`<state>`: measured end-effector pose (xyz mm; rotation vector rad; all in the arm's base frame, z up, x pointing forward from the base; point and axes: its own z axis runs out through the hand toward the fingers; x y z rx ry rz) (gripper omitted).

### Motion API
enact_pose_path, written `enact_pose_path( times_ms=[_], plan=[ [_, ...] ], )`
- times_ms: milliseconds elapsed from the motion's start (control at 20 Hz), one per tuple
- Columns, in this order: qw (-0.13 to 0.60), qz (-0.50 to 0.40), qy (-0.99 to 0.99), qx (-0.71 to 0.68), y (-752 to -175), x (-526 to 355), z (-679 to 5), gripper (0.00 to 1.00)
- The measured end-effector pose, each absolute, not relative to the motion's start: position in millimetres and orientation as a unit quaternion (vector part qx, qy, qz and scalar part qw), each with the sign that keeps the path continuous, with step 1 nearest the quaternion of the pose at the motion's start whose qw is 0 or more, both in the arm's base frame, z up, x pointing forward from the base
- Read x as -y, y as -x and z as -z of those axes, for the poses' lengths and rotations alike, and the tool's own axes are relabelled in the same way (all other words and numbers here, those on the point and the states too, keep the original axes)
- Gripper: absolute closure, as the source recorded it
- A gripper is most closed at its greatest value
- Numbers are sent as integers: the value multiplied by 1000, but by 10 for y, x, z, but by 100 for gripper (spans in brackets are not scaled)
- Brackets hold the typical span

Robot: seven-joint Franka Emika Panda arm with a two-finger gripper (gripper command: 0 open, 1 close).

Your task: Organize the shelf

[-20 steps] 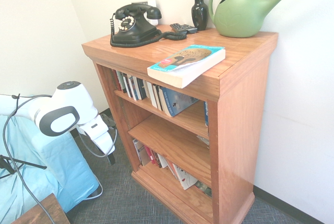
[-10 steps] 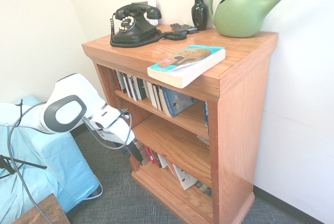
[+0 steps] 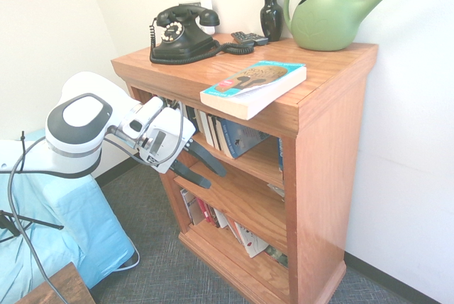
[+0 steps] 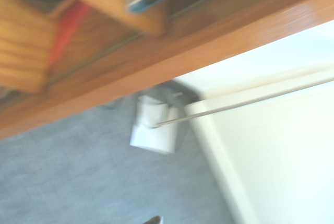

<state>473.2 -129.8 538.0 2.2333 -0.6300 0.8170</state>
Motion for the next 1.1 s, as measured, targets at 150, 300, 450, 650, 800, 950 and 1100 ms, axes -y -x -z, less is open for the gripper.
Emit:
enact_pose_path(
  times_ms=[150,300,450,650,800,950,1100],
  plan=[
    [371,-332,-838,220,-4773,1302,-5534,0],
    [409,-350,-817,205,-4836,1306,-5721,0],
    [439,-363,-797,199,-4917,1252,-5950,0],
    [458,-382,-781,185,-5030,1063,-6182,0],
    [461,-390,-779,171,-5118,945,-6203,0],
    [460,-392,-781,154,-5239,909,-6127,0],
    [455,-401,-784,135,-5359,896,-6081,0]
  ],
)
